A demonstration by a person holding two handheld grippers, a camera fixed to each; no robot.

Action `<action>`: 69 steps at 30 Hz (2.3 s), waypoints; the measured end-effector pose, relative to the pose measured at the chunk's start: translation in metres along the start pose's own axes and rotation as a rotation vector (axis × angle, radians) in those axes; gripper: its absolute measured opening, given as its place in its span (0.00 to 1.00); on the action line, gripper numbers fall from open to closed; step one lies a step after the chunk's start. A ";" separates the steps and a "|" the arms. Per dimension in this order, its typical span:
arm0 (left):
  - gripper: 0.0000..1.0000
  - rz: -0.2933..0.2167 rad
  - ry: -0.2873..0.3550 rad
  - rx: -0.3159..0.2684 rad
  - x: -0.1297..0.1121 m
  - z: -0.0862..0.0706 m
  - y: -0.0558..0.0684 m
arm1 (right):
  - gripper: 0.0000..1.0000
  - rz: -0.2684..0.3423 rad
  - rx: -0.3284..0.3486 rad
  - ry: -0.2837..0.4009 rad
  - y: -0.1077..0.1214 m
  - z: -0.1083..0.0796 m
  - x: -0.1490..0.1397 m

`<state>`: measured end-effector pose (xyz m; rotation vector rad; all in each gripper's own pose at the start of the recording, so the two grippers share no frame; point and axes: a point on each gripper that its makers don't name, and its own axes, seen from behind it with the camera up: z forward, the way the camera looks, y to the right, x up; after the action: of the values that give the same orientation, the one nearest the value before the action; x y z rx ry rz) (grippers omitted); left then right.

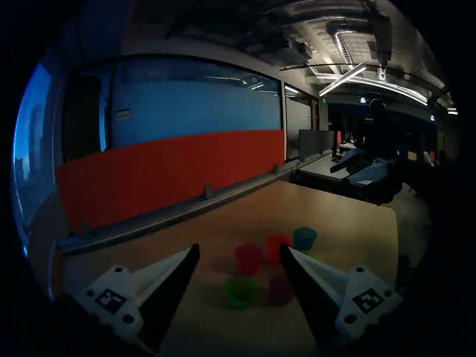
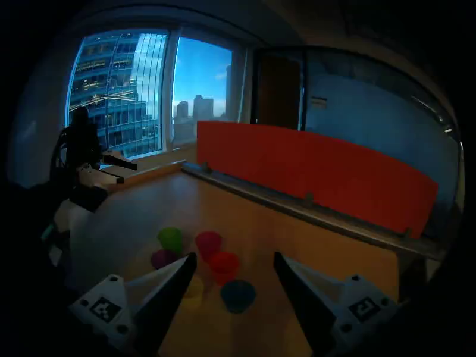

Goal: Pour water

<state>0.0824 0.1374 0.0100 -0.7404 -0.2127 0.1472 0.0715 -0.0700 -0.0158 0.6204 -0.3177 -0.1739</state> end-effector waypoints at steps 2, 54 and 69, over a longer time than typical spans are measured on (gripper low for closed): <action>0.99 0.004 -0.011 0.000 -0.007 0.003 -0.002 | 1.00 0.000 0.003 -0.012 0.001 0.004 -0.007; 1.00 -0.014 -0.277 -0.118 -0.176 0.069 0.012 | 1.00 -0.016 0.045 -0.230 0.009 0.085 -0.159; 1.00 -0.021 -0.314 -0.141 -0.195 0.096 0.011 | 1.00 -0.019 0.049 -0.261 0.014 0.105 -0.178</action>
<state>-0.1304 0.1675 0.0439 -0.8531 -0.5345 0.2301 -0.1307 -0.0707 0.0307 0.6505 -0.5692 -0.2663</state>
